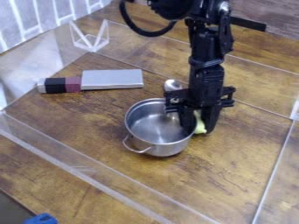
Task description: Move the toy knife to the right side of the table
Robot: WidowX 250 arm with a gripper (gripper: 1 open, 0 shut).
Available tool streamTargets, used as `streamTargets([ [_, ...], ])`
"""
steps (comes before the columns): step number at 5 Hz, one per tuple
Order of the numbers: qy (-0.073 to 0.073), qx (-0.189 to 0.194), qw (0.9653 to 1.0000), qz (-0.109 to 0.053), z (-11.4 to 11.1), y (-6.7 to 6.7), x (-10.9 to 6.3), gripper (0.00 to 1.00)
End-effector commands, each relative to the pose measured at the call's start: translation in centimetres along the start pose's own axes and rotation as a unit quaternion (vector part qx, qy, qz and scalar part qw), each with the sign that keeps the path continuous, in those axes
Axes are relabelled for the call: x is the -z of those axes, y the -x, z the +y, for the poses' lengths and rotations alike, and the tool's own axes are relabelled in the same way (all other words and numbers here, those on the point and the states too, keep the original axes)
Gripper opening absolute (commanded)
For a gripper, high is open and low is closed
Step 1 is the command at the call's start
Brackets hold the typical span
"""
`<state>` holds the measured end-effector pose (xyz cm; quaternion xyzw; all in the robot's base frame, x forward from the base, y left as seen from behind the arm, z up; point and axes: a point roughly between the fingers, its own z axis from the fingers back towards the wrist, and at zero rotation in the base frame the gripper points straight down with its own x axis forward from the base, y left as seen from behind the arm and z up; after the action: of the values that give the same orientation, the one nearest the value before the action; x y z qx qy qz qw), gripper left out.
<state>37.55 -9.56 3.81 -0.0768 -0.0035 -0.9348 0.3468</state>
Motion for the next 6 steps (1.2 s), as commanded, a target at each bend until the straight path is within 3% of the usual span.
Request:
streamTargets([
  [1, -0.053, 0.009, 0.9979, 0.035, -0.2, 0.1, -5.3, 0.0],
  [2, -0.058, 0.016, 0.9976, 0.035, -0.9, -0.2, -6.1, 0.0],
  [3, -0.073, -0.014, 0.9967, 0.033, -0.2, 0.0, -6.4, 1.0],
  [4, -0.084, -0.044, 0.9949, 0.034, 0.2, 0.0, -7.1, 1.0],
  [5, -0.084, -0.036, 0.9953, 0.034, 0.8, -0.1, -8.0, 0.0],
  [6, -0.096, -0.023, 0.9946, 0.032, 1.7, -0.3, -10.5, 1.0],
])
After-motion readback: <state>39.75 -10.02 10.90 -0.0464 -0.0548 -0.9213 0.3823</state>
